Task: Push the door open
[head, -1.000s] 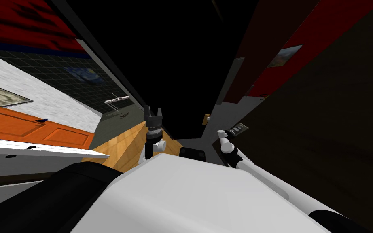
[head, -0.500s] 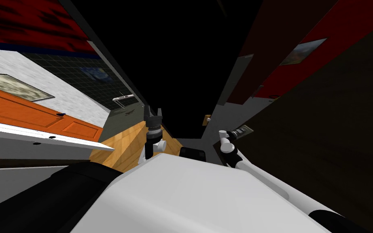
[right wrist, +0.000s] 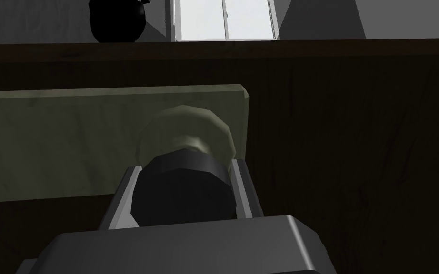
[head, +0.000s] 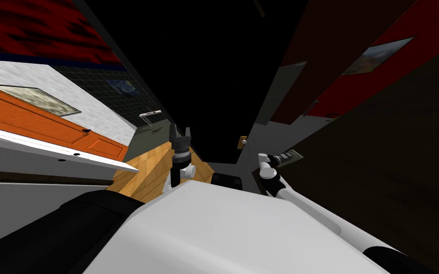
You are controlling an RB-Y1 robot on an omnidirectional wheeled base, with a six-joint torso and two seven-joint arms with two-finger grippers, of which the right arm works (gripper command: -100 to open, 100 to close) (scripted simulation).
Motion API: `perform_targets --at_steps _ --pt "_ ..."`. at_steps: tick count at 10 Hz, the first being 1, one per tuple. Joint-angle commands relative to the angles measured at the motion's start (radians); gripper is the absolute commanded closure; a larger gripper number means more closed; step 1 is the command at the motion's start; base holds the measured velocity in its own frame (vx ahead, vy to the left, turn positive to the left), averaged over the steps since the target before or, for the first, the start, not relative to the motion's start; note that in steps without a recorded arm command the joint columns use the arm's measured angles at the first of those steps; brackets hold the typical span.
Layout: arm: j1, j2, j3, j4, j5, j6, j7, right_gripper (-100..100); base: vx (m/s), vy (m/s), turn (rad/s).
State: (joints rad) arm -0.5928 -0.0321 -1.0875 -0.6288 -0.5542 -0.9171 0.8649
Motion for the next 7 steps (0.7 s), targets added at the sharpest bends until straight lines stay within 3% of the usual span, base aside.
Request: perform_targets --at_steps 1,3,4,6,7 --pt "-0.001 0.001 -0.03 -0.017 -0.014 -0.031 0.02 100 0.015 -0.12 0.177" --pt "-0.001 0.001 -0.03 -0.017 -0.014 -0.031 0.02 100 0.012 -0.076 0.036" --pt "-0.007 0.013 -0.055 -0.021 -0.028 -0.055 0.037 100 0.034 -0.076 0.14" --pt "-0.015 0.028 -0.077 -0.023 -0.039 -0.076 0.052 100 0.046 -0.1 0.129" --pt "-0.007 0.034 -0.068 -0.031 -0.035 -0.06 0.046 100 0.025 -0.044 0.034"
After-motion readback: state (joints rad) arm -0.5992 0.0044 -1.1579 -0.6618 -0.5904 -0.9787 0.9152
